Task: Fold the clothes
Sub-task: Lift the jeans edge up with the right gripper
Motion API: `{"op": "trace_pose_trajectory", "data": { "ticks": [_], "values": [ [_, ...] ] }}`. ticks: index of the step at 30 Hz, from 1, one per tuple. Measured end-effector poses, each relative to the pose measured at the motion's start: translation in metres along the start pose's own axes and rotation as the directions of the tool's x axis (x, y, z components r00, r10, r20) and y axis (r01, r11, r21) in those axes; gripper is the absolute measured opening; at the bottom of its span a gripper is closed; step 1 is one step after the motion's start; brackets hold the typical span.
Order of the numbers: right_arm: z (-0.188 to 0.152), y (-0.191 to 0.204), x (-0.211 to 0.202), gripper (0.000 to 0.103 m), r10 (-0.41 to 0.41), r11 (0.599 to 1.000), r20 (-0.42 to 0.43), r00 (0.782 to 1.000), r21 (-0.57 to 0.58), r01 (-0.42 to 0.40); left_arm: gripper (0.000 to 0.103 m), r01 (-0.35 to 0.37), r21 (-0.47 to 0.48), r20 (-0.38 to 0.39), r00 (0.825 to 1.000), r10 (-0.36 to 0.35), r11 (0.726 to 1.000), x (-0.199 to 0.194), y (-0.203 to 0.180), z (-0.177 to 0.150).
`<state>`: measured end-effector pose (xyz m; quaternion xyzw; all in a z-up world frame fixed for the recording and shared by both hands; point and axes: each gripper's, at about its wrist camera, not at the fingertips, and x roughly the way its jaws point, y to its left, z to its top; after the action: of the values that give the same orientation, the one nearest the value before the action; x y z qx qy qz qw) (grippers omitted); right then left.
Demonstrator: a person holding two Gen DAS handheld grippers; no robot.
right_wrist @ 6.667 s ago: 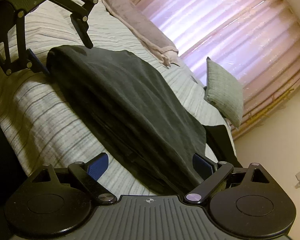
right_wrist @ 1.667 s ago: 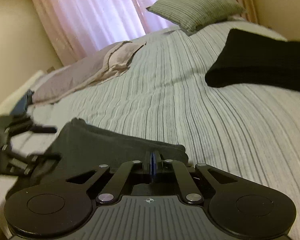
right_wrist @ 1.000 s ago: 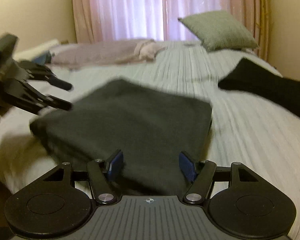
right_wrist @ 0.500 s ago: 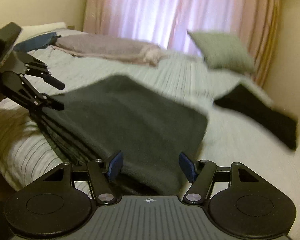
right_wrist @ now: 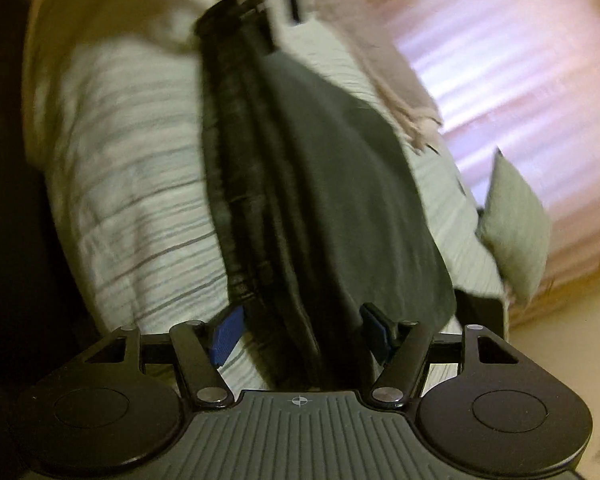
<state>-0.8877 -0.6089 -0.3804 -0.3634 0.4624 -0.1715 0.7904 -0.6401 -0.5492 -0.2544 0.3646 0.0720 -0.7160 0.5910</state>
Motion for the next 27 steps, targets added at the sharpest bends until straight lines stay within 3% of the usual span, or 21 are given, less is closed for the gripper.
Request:
{"op": "trace_pose_trajectory", "data": {
  "ticks": [4, 7, 9, 14, 17, 21, 24, 26, 27],
  "values": [
    [0.004, 0.007, 0.011, 0.067, -0.033, 0.995, -0.006, 0.999, -0.098, 0.032, 0.066, -0.027, 0.112, 0.048, 0.999, 0.022, 0.993, -0.013, -0.013, 0.000],
    [0.003, -0.008, 0.007, 0.048, 0.000, 1.000, -0.001, 1.000, -0.003, 0.000, 0.074, -0.047, 0.208, 0.095, 0.995, 0.028, 0.977, -0.028, -0.025, 0.000],
    [0.001, -0.019, 0.000, 0.045, 0.003, 0.998, 0.017, 1.000, 0.070, -0.004, 0.079, -0.047, 0.276, 0.118, 0.993, 0.015, 0.960, -0.039, -0.038, 0.000],
    [0.007, -0.042, -0.009, 0.044, 0.000, 0.977, 0.046, 0.999, 0.214, -0.009, 0.081, -0.043, 0.461, 0.096, 0.995, -0.001, 0.886, -0.036, -0.085, -0.008],
    [0.012, -0.054, -0.011, 0.044, -0.002, 0.961, 0.057, 0.998, 0.275, -0.014, 0.080, -0.070, 0.547, 0.058, 0.997, 0.045, 0.834, -0.016, -0.111, -0.015],
    [0.014, -0.066, -0.023, 0.044, 0.002, 0.940, 0.069, 0.998, 0.339, -0.026, 0.080, -0.160, 0.599, 0.079, 0.987, 0.140, 0.785, 0.003, -0.126, -0.017],
    [0.016, -0.070, -0.028, 0.044, 0.011, 0.934, 0.072, 0.997, 0.357, -0.036, 0.064, -0.232, 0.632, 0.090, 0.970, 0.227, 0.739, 0.016, -0.128, -0.020],
    [0.011, -0.067, -0.027, 0.044, 0.014, 0.930, 0.077, 0.997, 0.366, -0.041, 0.053, -0.219, 0.638, 0.074, 0.972, 0.223, 0.738, 0.019, -0.125, -0.022],
    [0.009, -0.065, -0.027, 0.044, 0.013, 0.928, 0.080, 0.997, 0.369, -0.042, 0.040, -0.205, 0.638, 0.066, 0.975, 0.212, 0.742, 0.019, -0.124, -0.023]
  ]
}}
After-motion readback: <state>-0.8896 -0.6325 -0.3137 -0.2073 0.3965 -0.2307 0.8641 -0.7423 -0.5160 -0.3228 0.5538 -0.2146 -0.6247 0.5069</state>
